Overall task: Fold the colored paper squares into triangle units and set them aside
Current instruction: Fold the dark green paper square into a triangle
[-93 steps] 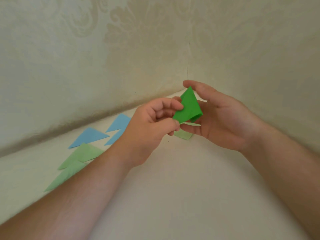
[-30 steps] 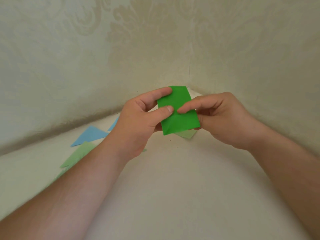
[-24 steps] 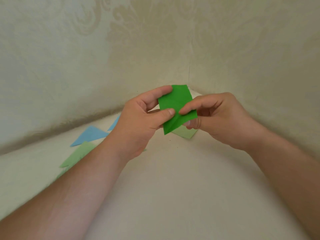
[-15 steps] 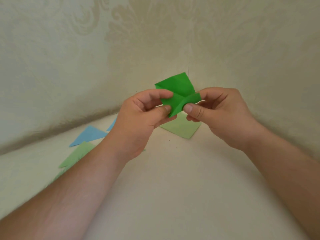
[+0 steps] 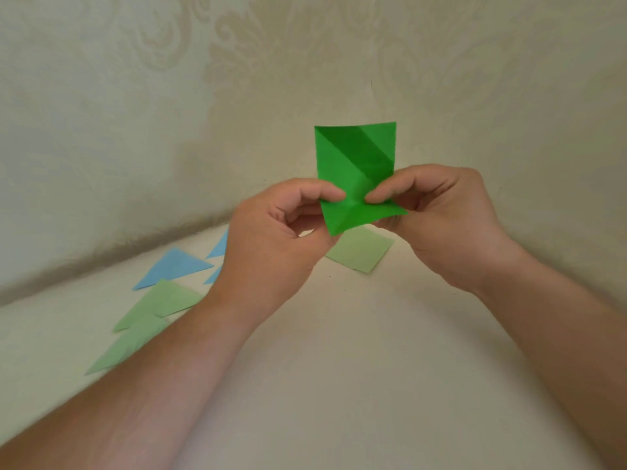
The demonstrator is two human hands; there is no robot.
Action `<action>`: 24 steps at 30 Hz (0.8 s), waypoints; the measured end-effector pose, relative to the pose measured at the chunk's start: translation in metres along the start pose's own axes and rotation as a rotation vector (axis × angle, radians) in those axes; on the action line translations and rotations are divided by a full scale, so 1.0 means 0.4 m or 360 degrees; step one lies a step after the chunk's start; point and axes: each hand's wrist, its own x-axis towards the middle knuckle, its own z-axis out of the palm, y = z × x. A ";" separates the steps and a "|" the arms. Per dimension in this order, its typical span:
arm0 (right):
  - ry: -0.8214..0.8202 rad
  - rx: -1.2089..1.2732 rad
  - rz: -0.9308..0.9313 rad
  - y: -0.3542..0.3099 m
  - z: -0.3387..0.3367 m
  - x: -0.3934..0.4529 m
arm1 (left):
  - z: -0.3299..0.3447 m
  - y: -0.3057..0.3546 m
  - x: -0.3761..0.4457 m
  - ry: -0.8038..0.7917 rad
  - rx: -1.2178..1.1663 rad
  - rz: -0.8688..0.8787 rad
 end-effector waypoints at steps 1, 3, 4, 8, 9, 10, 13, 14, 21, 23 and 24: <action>0.0013 -0.0009 -0.0008 0.000 0.000 0.000 | -0.002 0.001 0.001 -0.0003 0.0004 0.0006; 0.0044 -0.0065 -0.0034 0.002 0.000 0.001 | -0.003 0.001 0.000 -0.0020 0.0005 -0.0010; 0.0053 -0.0086 -0.0040 0.002 0.000 0.001 | -0.005 0.001 0.001 -0.0026 0.0008 -0.0018; 0.0079 -0.0149 -0.0034 0.003 -0.005 0.001 | -0.011 -0.001 0.002 0.0011 0.0118 0.0032; 0.0091 -0.0153 -0.0029 0.003 -0.005 0.001 | -0.011 -0.003 0.002 0.0025 0.0144 0.0046; 0.0104 -0.0149 -0.0028 0.004 -0.005 0.001 | -0.011 -0.004 0.002 0.0035 0.0157 0.0053; 0.0130 -0.0125 -0.0031 0.007 -0.006 0.002 | -0.009 -0.008 0.000 0.0049 0.0175 0.0056; 0.0134 -0.0115 -0.0025 0.007 -0.005 0.002 | -0.008 -0.006 0.000 0.0052 0.0184 0.0046; 0.0081 -0.0116 0.0004 -0.003 -0.003 -0.002 | -0.003 0.009 0.008 0.0130 -0.0039 -0.0210; 0.0093 -0.0132 0.0004 -0.005 0.001 -0.003 | 0.003 0.012 0.006 0.0161 -0.0140 -0.0289; 0.0107 -0.0141 0.0011 -0.006 0.003 -0.003 | 0.007 0.014 0.004 0.0183 -0.0194 -0.0332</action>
